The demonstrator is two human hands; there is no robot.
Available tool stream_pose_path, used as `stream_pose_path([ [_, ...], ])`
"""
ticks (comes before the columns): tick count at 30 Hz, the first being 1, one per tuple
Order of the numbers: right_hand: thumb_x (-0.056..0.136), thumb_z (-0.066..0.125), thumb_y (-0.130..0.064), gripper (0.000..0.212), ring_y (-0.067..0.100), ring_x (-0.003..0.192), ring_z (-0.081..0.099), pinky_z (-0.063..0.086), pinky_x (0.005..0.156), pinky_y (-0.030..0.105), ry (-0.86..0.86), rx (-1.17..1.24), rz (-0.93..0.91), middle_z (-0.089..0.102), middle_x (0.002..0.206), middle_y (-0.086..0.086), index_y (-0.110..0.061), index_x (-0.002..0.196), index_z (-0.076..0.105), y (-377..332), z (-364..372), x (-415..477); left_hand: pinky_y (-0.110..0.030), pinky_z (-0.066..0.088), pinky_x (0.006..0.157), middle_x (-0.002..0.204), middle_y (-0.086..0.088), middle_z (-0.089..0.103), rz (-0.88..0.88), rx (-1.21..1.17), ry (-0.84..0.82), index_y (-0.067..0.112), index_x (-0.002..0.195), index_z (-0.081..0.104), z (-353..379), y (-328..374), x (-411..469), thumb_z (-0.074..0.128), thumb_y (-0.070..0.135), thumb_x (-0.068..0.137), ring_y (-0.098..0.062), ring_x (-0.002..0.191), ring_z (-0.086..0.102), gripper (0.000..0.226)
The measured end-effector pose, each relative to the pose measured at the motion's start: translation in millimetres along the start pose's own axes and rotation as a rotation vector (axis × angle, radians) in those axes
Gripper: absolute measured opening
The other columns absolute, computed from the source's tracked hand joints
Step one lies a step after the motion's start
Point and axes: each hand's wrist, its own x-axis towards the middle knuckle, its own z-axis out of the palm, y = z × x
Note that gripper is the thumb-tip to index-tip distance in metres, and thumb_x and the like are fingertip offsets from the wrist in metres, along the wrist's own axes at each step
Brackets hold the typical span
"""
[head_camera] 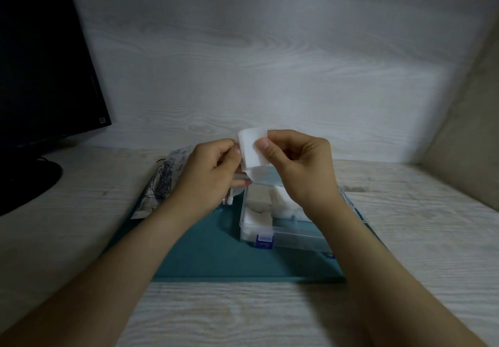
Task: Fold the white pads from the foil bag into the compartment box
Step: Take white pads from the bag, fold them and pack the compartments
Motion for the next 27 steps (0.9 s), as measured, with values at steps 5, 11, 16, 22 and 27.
stream_pose_path([
  [5, 0.094, 0.079, -0.017, 0.012, 0.009, 0.085, 0.077, 0.063, 0.079, 0.031, 0.039, -0.125, -0.033, 0.081, 0.093, -0.008, -0.015, 0.105, 0.082, 9, -1, 2, -0.032, 0.065, 0.077, 0.102, -0.011, 0.079, 0.002, -0.014, -0.033, -0.004, 0.113, 0.069, 2, 2, -1, 0.042, 0.012, 0.114, -0.019, 0.097, 0.079, 0.032],
  [11, 0.097, 0.076, -0.016, 0.019, 0.01, 0.093, 0.077, 0.062, 0.086, 0.032, 0.042, -0.126, -0.031, 0.081, 0.102, -0.003, -0.008, 0.113, 0.081, 13, 1, 3, -0.034, 0.066, 0.079, 0.102, -0.007, 0.08, 0.024, -0.024, -0.054, -0.001, 0.117, 0.071, 3, 3, -3, 0.044, 0.015, 0.113, -0.019, 0.099, 0.079, 0.032],
  [16, 0.105, 0.065, -0.022, 0.021, 0.014, 0.09, 0.074, 0.061, 0.081, 0.047, 0.027, -0.209, -0.035, 0.08, 0.104, -0.008, -0.017, 0.119, 0.08, 12, 3, 2, -0.036, 0.066, 0.08, 0.104, -0.009, 0.08, 0.021, -0.052, -0.061, 0.001, 0.117, 0.073, 1, 5, -4, 0.048, 0.018, 0.112, -0.022, 0.099, 0.079, 0.03],
  [22, 0.108, 0.05, -0.029, 0.031, 0.01, 0.101, 0.065, 0.057, 0.088, 0.041, -0.13, -0.333, -0.034, 0.068, 0.114, -0.003, -0.032, 0.131, 0.071, 5, 9, -4, -0.039, 0.067, 0.08, 0.105, -0.014, 0.08, -0.006, -0.047, -0.076, 0.001, 0.121, 0.072, 1, 6, -5, 0.046, 0.019, 0.112, -0.024, 0.098, 0.08, 0.032],
  [27, 0.109, 0.053, -0.027, 0.03, 0.016, 0.103, 0.062, 0.056, 0.086, 0.038, -0.154, -0.36, -0.064, 0.06, 0.105, -0.012, -0.034, 0.133, 0.069, 2, 11, -8, -0.038, 0.066, 0.081, 0.106, -0.011, 0.08, -0.014, -0.049, -0.088, 0.005, 0.122, 0.073, 1, 7, -5, 0.051, 0.021, 0.111, -0.024, 0.1, 0.079, 0.029],
])
